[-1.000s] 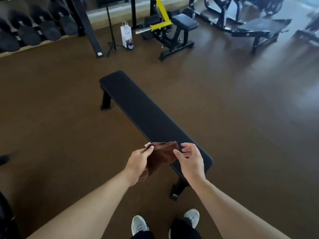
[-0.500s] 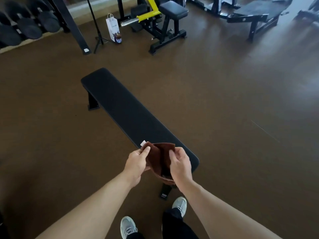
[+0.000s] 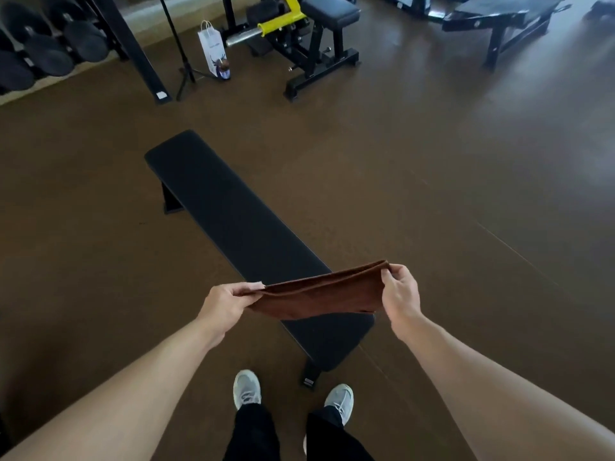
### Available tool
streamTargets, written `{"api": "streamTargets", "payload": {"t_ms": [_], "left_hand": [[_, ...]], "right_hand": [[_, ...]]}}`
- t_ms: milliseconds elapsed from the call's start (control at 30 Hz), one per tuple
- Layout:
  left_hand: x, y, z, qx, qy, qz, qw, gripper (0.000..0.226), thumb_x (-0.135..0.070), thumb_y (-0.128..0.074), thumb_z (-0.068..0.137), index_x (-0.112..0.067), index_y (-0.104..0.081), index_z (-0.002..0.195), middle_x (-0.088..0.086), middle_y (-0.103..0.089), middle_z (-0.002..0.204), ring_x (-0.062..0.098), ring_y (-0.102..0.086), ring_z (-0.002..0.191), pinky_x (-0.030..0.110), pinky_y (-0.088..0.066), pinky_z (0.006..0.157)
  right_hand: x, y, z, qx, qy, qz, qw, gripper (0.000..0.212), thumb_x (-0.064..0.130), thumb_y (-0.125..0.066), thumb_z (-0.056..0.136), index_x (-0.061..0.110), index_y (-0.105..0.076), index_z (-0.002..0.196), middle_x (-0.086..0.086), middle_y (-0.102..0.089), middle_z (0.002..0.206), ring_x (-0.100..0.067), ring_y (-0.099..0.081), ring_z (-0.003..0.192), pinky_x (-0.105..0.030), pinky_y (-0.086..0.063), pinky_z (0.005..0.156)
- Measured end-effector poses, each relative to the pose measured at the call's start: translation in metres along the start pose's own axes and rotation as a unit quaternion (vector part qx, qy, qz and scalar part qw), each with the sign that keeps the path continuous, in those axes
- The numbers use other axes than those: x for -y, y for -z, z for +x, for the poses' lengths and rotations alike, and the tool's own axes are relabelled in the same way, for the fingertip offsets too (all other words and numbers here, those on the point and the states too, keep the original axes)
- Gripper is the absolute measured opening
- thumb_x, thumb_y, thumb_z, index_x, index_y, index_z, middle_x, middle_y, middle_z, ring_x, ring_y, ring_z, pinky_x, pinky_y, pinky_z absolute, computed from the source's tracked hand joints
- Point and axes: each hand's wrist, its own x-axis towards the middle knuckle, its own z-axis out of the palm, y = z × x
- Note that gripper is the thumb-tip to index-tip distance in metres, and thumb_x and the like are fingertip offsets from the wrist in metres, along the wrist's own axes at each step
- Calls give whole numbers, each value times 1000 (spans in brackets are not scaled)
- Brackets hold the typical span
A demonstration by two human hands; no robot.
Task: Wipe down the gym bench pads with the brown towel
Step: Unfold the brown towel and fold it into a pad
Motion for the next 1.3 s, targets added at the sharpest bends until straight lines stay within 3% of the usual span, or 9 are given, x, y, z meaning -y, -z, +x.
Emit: {"api": "streamTargets", "payload": {"t_ms": [167, 300, 467, 733, 900, 1000, 1200, 1267, 1300], "left_hand": [[-20, -16, 43, 11, -21, -20, 1000, 19, -7, -74, 88, -19, -80, 102, 0, -79, 102, 11, -74, 93, 13, -54, 74], [-48, -19, 77, 24, -38, -74, 996, 20, -6, -72, 89, -10, -77, 108, 0, -77, 105, 7, -74, 91, 16, -56, 82], [-53, -5, 95, 65, -21, -40, 997, 18, -9, -71, 91, -17, -80, 104, -11, -78, 102, 6, -72, 101, 29, -53, 95], [44, -53, 115, 163, 60, 118, 978, 13, -30, -75, 89, -20, -82, 97, 1, -80, 91, 20, -75, 92, 34, -55, 96], [133, -106, 139, 100, 69, 225, 967, 18, -29, -70, 93, -19, -76, 80, 9, -76, 80, 25, -71, 75, 30, -49, 69], [158, -123, 149, 66, 58, 211, 973, 19, -26, -67, 95, -23, -74, 78, -4, -73, 70, 12, -67, 65, 25, -46, 60], [182, -136, 204, 23, 22, 232, 972, 13, -28, -68, 94, -20, -71, 84, -2, -74, 78, 23, -69, 79, 36, -50, 71], [190, -144, 223, -1, -9, 242, 970, 6, -28, -70, 92, -26, -66, 97, -10, -71, 90, 15, -67, 85, 32, -50, 74], [193, -147, 229, -21, -36, 254, 966, 19, -28, -72, 90, -29, -63, 107, -14, -67, 98, 10, -65, 90, 31, -51, 78]], "right_hand": [[0, -5, 35, -26, 0, 19, 999, 17, 27, -49, 110, 23, -65, 110, 6, -66, 102, -11, -58, 88, -30, -47, 79], [9, -11, 54, -53, 8, 43, 998, 15, 24, -53, 109, 19, -66, 111, 11, -64, 97, -4, -56, 85, -22, -43, 73], [17, -10, 62, -55, 4, 35, 998, 15, 25, -54, 108, 23, -68, 107, 8, -66, 96, -8, -55, 81, -29, -46, 80], [-77, -13, 99, 9, -75, -167, 983, 19, 25, -50, 108, 18, -67, 113, 4, -67, 96, -10, -60, 85, -32, -44, 75], [-168, -16, 127, 71, -133, -262, 953, 18, 26, -49, 109, 20, -66, 110, 0, -68, 96, -11, -59, 77, -27, -42, 59], [-196, -23, 137, 80, -119, -248, 958, 18, 26, -47, 110, 23, -65, 106, 2, -67, 92, -12, -59, 75, -27, -41, 58], [-220, -49, 184, 45, -80, -189, 978, 17, 27, -47, 110, 27, -64, 109, 7, -68, 95, -10, -60, 79, -22, -42, 59], [-239, -56, 201, 25, -93, -190, 977, 19, 28, -51, 109, 28, -62, 124, 9, -69, 112, -13, -64, 94, -20, -45, 66], [-247, -59, 207, 30, -108, -196, 974, 29, 28, -55, 107, 26, -58, 136, 8, -66, 122, -16, -65, 105, -22, -49, 75]]}}
